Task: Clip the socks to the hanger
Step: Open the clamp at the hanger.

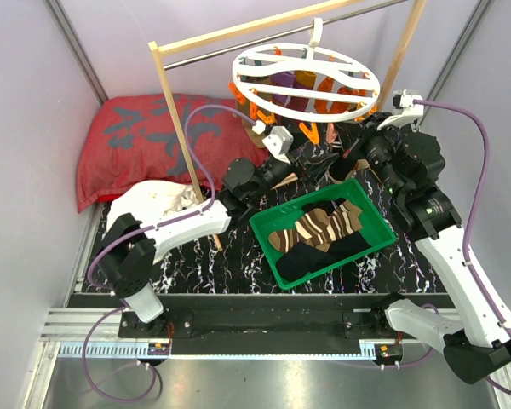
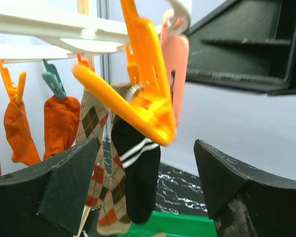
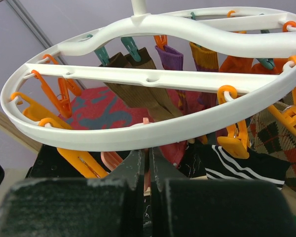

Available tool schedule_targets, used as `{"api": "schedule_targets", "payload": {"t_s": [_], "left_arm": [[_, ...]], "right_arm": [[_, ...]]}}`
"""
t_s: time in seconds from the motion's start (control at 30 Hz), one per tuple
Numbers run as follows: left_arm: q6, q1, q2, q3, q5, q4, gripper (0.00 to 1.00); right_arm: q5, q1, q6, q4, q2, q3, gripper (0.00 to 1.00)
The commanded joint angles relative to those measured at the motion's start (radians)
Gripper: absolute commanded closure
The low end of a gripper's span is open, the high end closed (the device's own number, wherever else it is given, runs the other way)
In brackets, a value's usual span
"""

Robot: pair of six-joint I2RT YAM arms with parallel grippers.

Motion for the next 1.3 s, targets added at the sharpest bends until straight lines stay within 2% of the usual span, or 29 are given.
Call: {"api": "schedule_targets", "payload": {"t_s": [0.0,0.13,0.23,0.27,0.33,0.37,0.47,0.5,0.53,0.57,0.63,0.7,0.8,1.0,1.27], "left_arm": [[0.005,-0.007,0.02,0.066,-0.053,0.131,0.2],[-0.001,-0.013,0.032,0.081,-0.07,0.161,0.29],[-0.004,-0.019,0.032,0.083,-0.071,0.175,0.4],[-0.002,-0.022,0.032,0.083,-0.071,0.177,0.47],[0.001,-0.024,0.032,0.084,-0.077,0.174,0.54],[0.004,-0.027,0.032,0.081,-0.079,0.174,0.61],[0.007,-0.03,0.032,0.078,-0.083,0.18,0.72],[0.005,-0.032,0.031,0.071,-0.086,0.186,0.81],[0.011,-0.038,0.029,0.068,-0.09,0.187,0.85],[0.019,-0.041,0.025,0.065,-0.088,0.186,0.89],[0.037,-0.05,0.022,0.06,-0.097,0.174,0.97],[0.039,-0.053,0.019,0.052,-0.102,0.161,1.0],[0.039,-0.053,0.019,0.049,-0.108,0.149,1.0],[0.034,-0.053,0.019,0.045,-0.111,0.121,1.0],[0.031,-0.053,0.009,0.045,-0.097,0.095,1.0]], "right_arm": [[0.003,0.007,0.021,0.026,-0.018,-0.01,1.0],[0.001,0.007,0.026,0.029,-0.02,-0.013,1.0],[0.001,0.007,0.029,0.032,-0.023,-0.017,1.0],[0.001,0.004,0.031,0.032,-0.024,-0.019,1.0],[0.0,0.007,0.034,0.032,-0.024,-0.022,1.0],[0.0,0.007,0.035,0.029,-0.026,-0.025,1.0],[-0.003,0.006,0.035,0.031,-0.029,-0.031,0.98],[-0.003,0.006,0.035,0.032,-0.029,-0.031,0.97],[-0.003,0.006,0.035,0.032,-0.033,-0.034,0.93],[-0.003,0.007,0.035,0.032,-0.035,-0.037,0.82],[0.0,0.007,0.037,0.034,-0.046,-0.039,0.68],[0.006,0.006,0.038,0.041,-0.053,-0.044,0.57],[0.012,0.007,0.031,0.046,-0.069,-0.048,0.47],[-0.034,0.006,-0.011,0.054,-0.072,-0.045,0.32],[-0.086,0.007,-0.037,0.074,-0.024,-0.019,0.32]]}}
